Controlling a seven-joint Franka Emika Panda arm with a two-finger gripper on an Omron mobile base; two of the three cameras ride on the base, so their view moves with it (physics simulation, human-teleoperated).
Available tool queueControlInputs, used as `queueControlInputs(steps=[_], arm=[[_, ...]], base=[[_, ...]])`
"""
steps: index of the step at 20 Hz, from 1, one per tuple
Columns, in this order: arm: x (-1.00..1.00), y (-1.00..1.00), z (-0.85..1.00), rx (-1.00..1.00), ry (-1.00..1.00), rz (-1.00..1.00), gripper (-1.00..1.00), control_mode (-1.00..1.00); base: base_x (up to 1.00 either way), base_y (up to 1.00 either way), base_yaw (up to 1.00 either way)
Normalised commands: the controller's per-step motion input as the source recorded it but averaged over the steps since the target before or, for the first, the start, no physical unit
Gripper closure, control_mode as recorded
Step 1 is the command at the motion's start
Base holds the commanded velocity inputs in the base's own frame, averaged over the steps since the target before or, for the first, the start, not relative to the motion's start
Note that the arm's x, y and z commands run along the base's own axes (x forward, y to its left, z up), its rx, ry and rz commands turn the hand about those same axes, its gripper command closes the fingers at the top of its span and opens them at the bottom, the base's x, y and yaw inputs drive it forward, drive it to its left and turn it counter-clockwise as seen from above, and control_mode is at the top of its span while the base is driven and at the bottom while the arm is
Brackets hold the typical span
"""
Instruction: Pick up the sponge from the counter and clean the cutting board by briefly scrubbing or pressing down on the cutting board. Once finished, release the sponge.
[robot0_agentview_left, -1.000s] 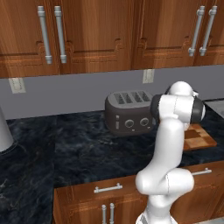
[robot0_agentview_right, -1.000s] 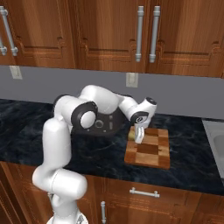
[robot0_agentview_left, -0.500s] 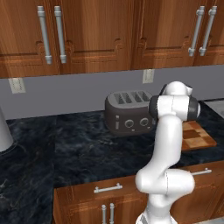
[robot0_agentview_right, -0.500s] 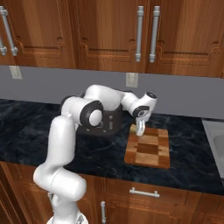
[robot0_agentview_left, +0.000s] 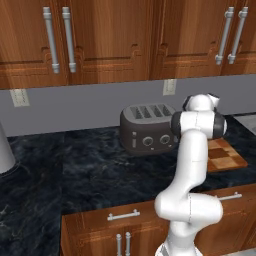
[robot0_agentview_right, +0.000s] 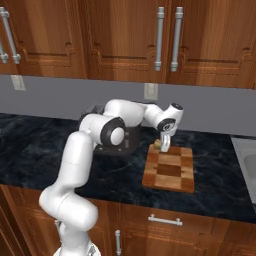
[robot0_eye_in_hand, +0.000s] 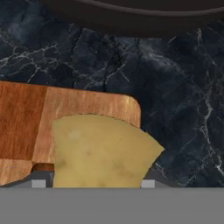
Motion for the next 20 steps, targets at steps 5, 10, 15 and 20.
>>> queueControlInputs(steps=[5,10,15,20], arm=[[0.03,-0.71,-0.30,0.00,0.00,0.00,1.00,-1.00],[0.00,-0.75,-0.27,0.00,0.00,0.00,1.00,-1.00],[-0.19,-0.79,-0.21,0.00,-0.05,0.00,1.00,-1.00],[-0.39,-0.74,-0.15,0.02,-0.07,0.00,1.00,-1.00]], base=[[0.00,0.00,0.00],[0.00,0.00,0.00],[0.00,0.00,0.00],[0.00,0.00,0.00]])
